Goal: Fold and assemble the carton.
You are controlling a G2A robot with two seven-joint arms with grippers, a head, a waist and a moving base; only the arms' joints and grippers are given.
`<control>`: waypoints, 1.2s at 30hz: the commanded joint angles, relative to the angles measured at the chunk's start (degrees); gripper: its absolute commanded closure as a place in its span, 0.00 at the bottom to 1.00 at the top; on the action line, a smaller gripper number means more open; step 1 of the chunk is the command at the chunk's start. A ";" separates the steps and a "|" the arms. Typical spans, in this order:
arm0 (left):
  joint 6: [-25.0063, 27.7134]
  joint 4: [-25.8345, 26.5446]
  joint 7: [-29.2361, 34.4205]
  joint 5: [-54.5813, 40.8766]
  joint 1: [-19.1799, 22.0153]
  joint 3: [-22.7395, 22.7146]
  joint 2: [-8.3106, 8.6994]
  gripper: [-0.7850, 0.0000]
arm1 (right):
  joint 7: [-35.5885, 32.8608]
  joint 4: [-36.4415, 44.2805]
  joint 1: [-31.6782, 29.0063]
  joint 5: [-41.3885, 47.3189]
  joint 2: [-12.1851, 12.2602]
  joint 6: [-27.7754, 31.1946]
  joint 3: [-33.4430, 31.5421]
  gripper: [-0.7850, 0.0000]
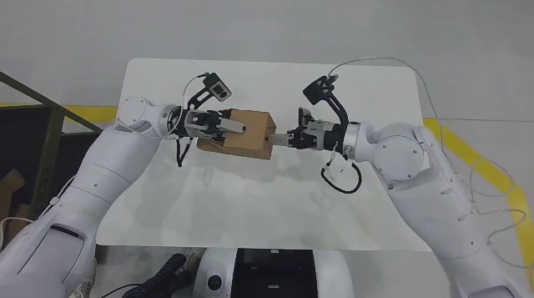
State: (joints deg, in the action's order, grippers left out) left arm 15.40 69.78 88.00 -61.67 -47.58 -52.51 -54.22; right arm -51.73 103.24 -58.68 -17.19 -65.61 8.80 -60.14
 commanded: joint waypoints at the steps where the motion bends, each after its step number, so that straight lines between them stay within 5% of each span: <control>1: 0.00 0.00 0.00 0.00 0.00 0.00 0.00 1.00 | 0.35 -0.43 0.50 0.53 -0.12 0.31 0.32 0.00; 21: 0.00 0.00 0.00 0.00 0.00 0.00 0.00 1.00 | 1.62 -2.85 3.56 1.09 -0.89 -0.47 2.85 0.00; 36: -0.13 1.20 -2.43 2.93 -0.32 -0.18 0.06 1.00 | 4.10 4.17 -10.02 1.67 2.11 2.57 -10.51 0.00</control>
State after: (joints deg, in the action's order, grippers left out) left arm 15.35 70.46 86.95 -60.51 -47.81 -52.61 -54.20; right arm -48.04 107.04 -67.93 -15.82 -63.60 10.83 -70.02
